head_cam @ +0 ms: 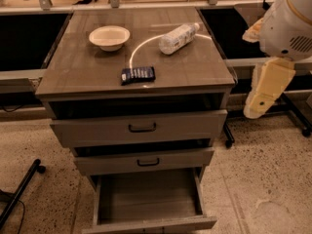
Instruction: Place rxbar blueberry into bottom drawer
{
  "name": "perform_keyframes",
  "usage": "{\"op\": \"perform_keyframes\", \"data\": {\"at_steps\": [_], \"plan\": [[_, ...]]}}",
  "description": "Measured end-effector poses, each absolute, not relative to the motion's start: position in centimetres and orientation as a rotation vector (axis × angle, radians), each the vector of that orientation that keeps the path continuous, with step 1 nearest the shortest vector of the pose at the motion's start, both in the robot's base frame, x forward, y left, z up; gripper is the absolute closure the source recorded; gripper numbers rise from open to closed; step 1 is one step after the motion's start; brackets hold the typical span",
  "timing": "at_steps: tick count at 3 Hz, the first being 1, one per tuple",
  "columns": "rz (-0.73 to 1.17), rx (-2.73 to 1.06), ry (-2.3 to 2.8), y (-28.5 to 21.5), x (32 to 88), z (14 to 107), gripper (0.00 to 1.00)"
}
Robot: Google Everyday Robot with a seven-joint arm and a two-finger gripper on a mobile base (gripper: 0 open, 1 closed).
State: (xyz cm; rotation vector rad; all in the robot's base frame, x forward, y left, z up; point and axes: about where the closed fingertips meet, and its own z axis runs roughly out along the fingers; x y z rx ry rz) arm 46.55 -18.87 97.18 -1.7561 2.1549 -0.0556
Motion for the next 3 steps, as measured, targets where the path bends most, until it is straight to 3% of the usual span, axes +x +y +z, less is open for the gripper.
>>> {"op": "perform_keyframes", "data": {"at_steps": [1,3], "plan": [[0.056,-1.793,2.109,-15.7,50.1,95.0,0.00],[0.066,-1.831,2.080,-14.4,51.4,94.7,0.00]]}}
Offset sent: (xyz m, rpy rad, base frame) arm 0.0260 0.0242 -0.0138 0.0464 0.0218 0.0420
